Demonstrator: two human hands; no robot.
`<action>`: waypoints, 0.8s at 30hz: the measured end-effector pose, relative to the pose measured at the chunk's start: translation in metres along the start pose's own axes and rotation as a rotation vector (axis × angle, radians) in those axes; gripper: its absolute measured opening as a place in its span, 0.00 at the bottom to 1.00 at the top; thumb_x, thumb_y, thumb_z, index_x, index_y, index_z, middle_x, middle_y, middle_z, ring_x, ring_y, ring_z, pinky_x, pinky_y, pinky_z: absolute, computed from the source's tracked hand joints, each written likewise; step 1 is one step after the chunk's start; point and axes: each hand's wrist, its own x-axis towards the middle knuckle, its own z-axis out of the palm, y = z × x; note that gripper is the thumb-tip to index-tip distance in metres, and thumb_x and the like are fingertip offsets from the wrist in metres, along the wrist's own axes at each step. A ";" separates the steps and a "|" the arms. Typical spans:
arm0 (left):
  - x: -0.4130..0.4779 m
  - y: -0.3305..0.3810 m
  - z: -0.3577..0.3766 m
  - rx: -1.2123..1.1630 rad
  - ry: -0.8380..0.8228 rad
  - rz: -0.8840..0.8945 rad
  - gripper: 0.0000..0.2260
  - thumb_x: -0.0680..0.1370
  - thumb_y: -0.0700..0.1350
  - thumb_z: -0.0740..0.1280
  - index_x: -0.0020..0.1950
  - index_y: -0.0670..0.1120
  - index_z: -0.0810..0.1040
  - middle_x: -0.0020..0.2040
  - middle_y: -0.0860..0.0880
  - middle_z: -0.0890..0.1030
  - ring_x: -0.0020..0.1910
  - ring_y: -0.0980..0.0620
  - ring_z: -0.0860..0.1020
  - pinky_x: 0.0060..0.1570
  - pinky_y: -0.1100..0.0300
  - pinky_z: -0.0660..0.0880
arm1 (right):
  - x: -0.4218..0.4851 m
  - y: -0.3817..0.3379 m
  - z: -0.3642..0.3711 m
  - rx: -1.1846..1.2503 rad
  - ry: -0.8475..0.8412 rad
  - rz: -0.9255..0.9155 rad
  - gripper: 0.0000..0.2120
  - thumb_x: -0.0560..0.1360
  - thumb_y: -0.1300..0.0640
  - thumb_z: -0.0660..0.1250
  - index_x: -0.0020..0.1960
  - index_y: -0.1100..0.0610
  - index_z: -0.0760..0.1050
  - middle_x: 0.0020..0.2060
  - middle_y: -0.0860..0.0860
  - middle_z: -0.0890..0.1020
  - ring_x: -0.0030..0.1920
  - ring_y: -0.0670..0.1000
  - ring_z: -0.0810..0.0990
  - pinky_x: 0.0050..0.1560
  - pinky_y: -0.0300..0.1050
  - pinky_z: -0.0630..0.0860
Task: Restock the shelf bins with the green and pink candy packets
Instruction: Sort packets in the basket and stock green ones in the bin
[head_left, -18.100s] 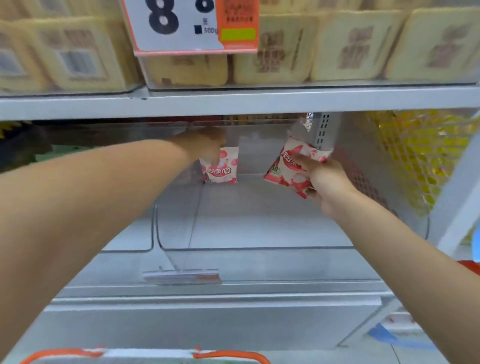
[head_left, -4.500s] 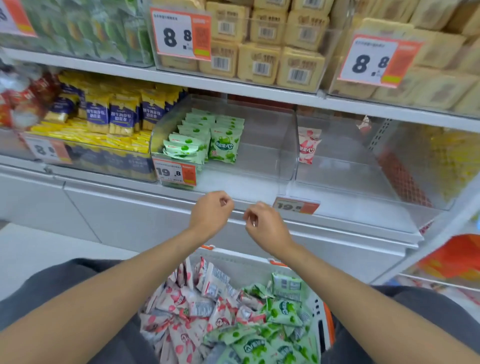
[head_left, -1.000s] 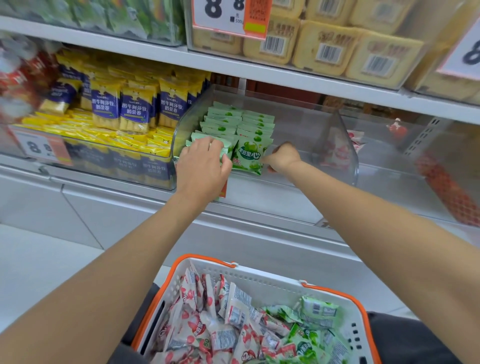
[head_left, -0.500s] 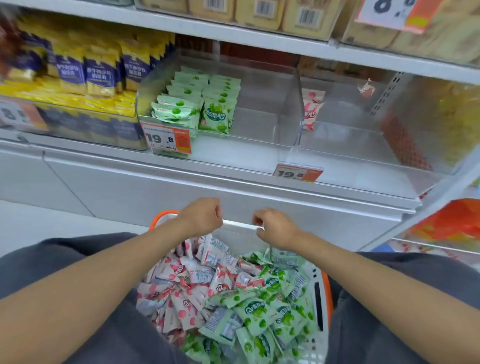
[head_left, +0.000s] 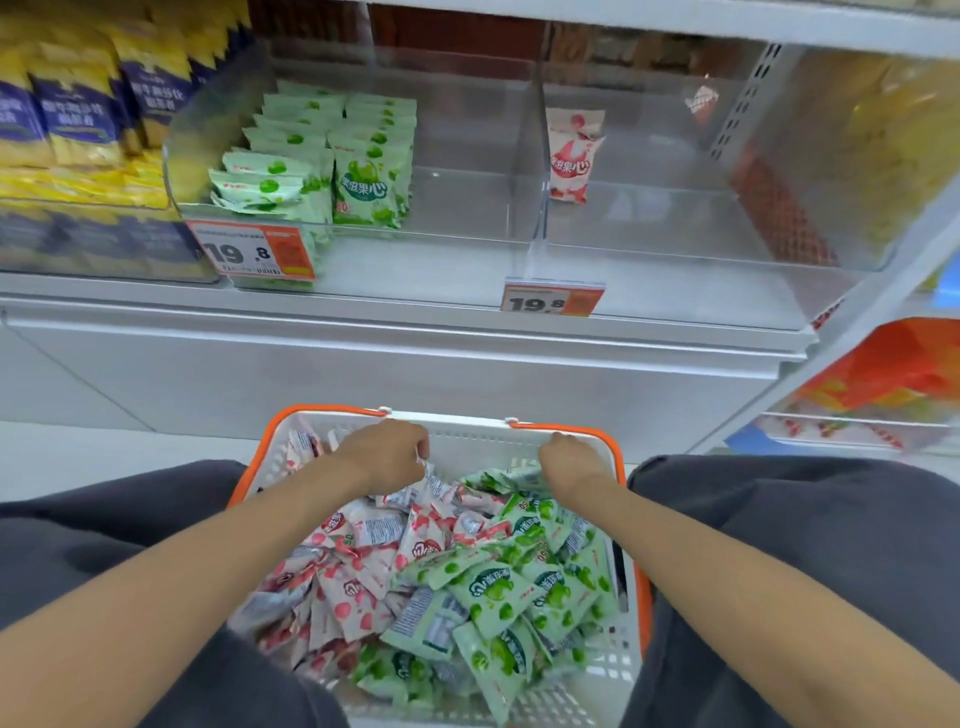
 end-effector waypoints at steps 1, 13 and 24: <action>0.000 -0.001 0.001 0.005 -0.004 0.001 0.11 0.79 0.46 0.64 0.61 0.49 0.75 0.59 0.51 0.78 0.54 0.52 0.76 0.56 0.55 0.75 | -0.001 -0.004 -0.009 0.085 -0.013 -0.009 0.10 0.77 0.65 0.62 0.56 0.60 0.78 0.54 0.56 0.81 0.53 0.56 0.81 0.50 0.47 0.77; -0.014 0.027 -0.015 -0.715 0.242 0.088 0.17 0.77 0.48 0.71 0.63 0.43 0.76 0.46 0.54 0.78 0.40 0.60 0.76 0.36 0.74 0.71 | -0.032 -0.002 -0.142 1.833 -0.167 0.004 0.08 0.79 0.58 0.65 0.49 0.64 0.76 0.34 0.58 0.82 0.31 0.51 0.82 0.35 0.41 0.81; -0.016 0.014 -0.049 -0.925 0.153 0.091 0.09 0.81 0.49 0.64 0.44 0.46 0.76 0.29 0.55 0.72 0.29 0.57 0.66 0.31 0.65 0.64 | -0.040 -0.003 -0.154 1.455 0.117 -0.218 0.10 0.75 0.55 0.71 0.51 0.60 0.79 0.46 0.52 0.85 0.45 0.50 0.83 0.46 0.41 0.79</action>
